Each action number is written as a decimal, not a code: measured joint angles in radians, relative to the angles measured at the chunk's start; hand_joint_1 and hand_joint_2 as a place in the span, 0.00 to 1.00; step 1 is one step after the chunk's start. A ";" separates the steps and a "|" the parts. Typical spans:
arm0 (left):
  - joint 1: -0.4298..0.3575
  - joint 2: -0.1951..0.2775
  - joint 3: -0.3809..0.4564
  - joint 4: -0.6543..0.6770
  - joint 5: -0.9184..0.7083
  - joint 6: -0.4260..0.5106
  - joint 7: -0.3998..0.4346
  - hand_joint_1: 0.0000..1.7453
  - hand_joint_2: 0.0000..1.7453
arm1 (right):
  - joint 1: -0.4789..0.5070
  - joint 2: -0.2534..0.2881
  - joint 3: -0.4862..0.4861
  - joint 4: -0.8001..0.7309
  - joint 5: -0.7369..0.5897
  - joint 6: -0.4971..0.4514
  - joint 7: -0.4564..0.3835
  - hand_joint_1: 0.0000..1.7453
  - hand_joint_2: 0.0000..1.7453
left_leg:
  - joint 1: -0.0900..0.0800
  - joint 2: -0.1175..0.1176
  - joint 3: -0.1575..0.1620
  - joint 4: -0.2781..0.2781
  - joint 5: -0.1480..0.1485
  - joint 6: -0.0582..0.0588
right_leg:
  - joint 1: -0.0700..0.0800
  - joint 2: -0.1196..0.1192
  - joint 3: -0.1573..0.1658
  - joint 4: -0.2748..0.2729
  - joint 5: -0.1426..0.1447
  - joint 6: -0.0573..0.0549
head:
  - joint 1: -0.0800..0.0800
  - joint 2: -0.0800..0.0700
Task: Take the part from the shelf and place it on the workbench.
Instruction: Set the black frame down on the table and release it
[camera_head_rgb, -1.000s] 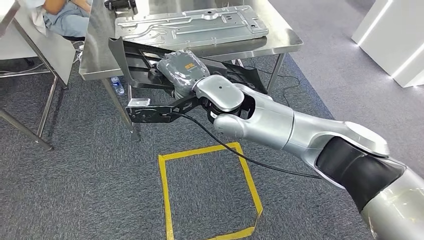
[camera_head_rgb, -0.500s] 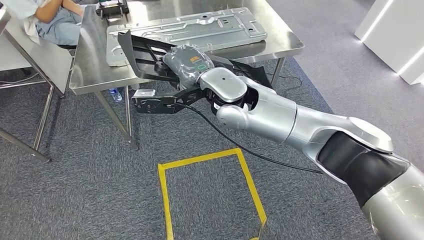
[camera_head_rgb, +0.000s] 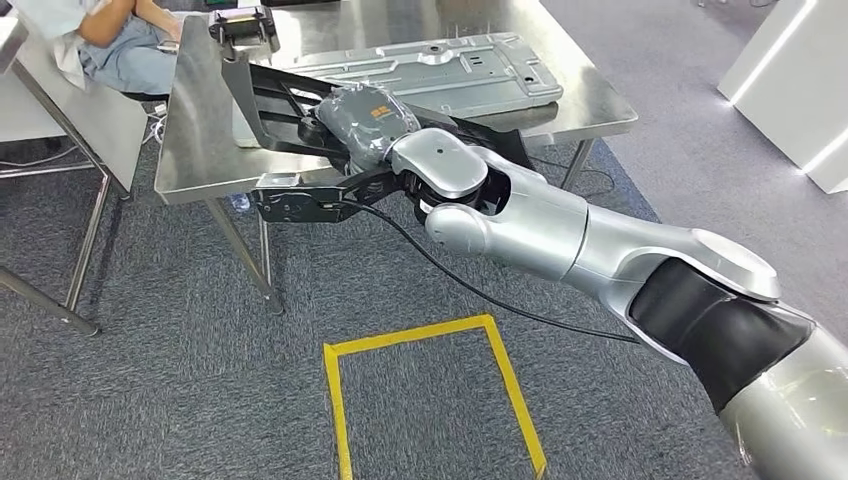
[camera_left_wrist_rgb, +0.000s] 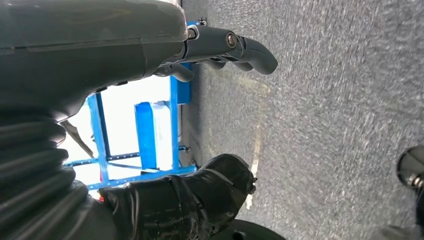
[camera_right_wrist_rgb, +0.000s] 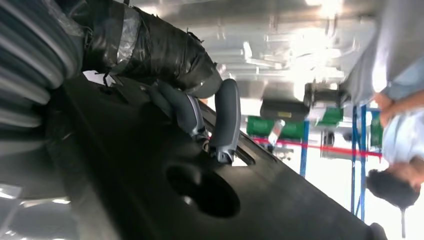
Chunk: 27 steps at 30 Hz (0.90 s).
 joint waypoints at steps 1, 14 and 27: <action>0.002 -0.001 0.000 0.000 0.001 0.000 0.001 0.00 1.00 | 0.000 -0.001 0.000 0.002 0.000 0.000 0.000 1.00 1.00 | 0.000 -0.001 0.013 0.001 -0.011 -0.003 | 0.001 -0.001 0.006 -0.063 0.062 -0.005 | 0.000 0.000; -0.003 -0.004 0.000 0.000 -0.004 0.003 0.008 0.00 1.00 | -0.008 -0.005 0.000 0.013 -0.001 -0.005 0.000 1.00 1.00 | 0.003 0.004 -0.150 0.246 -0.105 -0.056 | 0.004 0.005 0.114 -0.177 0.097 -0.056 | 0.001 0.000; -0.003 0.000 0.000 0.001 -0.008 0.003 0.013 0.00 1.00 | -0.004 -0.004 0.000 0.024 0.000 -0.009 0.001 1.00 1.00 | -0.004 0.006 -0.040 -0.020 0.055 0.008 | 0.004 0.005 0.019 0.075 -0.029 -0.009 | 0.005 0.000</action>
